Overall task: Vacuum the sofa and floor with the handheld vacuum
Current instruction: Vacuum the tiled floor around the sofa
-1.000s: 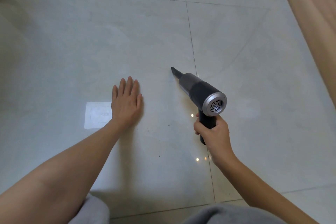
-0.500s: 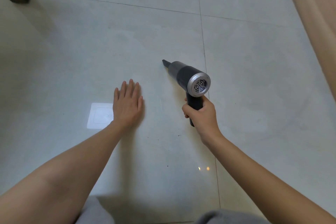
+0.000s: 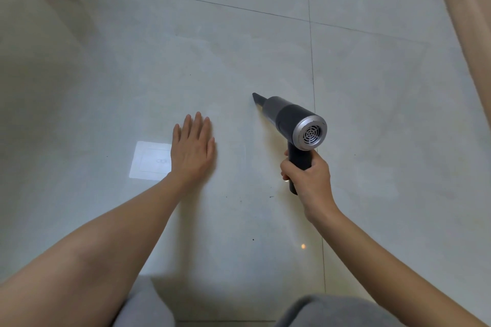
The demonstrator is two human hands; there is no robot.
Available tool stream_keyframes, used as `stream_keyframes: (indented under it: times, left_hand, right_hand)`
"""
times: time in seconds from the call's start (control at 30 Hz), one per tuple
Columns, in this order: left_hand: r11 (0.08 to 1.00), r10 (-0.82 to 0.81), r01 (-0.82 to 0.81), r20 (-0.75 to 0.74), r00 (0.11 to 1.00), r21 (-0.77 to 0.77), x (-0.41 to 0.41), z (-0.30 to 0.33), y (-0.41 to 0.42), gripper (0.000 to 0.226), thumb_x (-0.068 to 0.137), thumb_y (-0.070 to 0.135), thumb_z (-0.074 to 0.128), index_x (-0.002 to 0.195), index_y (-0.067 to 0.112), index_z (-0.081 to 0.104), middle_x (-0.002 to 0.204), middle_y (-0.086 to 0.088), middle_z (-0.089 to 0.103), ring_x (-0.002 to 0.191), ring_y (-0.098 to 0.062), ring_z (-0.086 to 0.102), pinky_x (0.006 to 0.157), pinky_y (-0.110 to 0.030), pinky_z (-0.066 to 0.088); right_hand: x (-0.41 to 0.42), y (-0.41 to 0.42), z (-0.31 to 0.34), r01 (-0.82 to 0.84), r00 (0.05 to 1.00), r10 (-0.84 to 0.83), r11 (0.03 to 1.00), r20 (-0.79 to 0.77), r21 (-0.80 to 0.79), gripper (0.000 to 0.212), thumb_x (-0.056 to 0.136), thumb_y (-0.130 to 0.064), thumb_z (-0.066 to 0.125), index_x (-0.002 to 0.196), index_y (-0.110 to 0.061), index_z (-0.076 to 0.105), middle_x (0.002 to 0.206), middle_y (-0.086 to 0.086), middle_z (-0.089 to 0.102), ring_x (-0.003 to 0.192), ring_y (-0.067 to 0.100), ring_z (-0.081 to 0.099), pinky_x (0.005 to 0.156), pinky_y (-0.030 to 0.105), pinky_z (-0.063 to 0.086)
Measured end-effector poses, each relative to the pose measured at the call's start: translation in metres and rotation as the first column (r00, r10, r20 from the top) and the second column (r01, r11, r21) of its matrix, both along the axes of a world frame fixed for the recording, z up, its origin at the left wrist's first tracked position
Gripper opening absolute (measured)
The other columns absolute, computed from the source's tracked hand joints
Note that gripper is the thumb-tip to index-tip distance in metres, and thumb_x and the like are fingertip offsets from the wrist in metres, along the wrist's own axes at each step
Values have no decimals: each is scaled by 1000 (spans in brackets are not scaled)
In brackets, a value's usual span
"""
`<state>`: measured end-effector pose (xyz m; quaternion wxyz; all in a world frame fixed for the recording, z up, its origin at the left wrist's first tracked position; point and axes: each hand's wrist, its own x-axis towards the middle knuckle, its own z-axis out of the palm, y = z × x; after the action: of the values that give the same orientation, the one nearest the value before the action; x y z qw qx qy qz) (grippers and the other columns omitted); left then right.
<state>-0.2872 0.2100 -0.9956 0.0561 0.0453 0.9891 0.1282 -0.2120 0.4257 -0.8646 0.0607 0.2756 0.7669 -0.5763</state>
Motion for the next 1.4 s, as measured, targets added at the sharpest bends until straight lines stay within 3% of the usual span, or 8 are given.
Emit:
stream_keyframes:
  times: [0.23, 0.4, 0.67, 0.77, 0.93, 1.4]
  left_hand:
    - [994, 87, -86, 6, 996, -62, -9, 12, -22, 56, 100, 35, 20, 153, 19, 14, 162, -1, 7, 149, -21, 0, 119, -41, -2]
    - [991, 120, -122, -31, 992, -47, -21, 21, -50, 54, 100, 34, 23, 151, 16, 24, 160, -5, 16, 148, -25, 9, 119, -45, 6]
    - [992, 118, -118, -3, 993, -44, -29, 10, -75, 68, 92, 42, 4, 152, 16, 22, 160, -6, 16, 148, -26, 9, 118, -44, 5]
    - [993, 113, -113, 6, 994, -33, -30, 5, -75, 65, 93, 41, 7, 151, 15, 22, 160, -7, 17, 147, -27, 10, 118, -45, 6]
    - [994, 111, -110, 9, 994, -21, -38, 3, -76, 56, 100, 33, 23, 152, 16, 19, 160, -5, 14, 148, -26, 6, 118, -44, 3]
    - [998, 58, -58, 0, 998, -7, -69, 0, -63, 56, 100, 34, 18, 153, 16, 14, 161, -5, 9, 148, -25, 2, 120, -43, 1]
  right_hand:
    - [-42, -31, 9, -173, 984, 170, 983, -53, -60, 16, 70, -11, 64, 85, -13, 59, 69, 2, 56, 57, 12, 50, 47, 17, 37]
    - [-77, -70, 5, -264, 961, 258, 963, -100, -56, 15, 75, -2, 63, 89, -1, 58, 72, 5, 53, 61, 18, 48, 44, 14, 36]
    - [-84, -89, -2, -252, 967, 251, 967, -30, -41, 13, 77, -4, 63, 89, -6, 59, 70, 3, 55, 56, 13, 52, 47, 21, 37]
    - [-85, -92, 2, -240, 971, 239, 970, -23, -40, 12, 78, -4, 62, 85, -13, 59, 70, 3, 56, 57, 13, 52, 49, 24, 37]
    - [-83, -96, 4, -257, 966, 257, 966, -13, -25, 12, 77, -2, 62, 87, -9, 59, 68, 4, 56, 57, 15, 51, 50, 24, 37]
    - [-69, -80, 5, -200, 980, 200, 980, 5, 0, 12, 77, -2, 63, 87, -8, 60, 66, 3, 56, 58, 14, 51, 49, 26, 37]
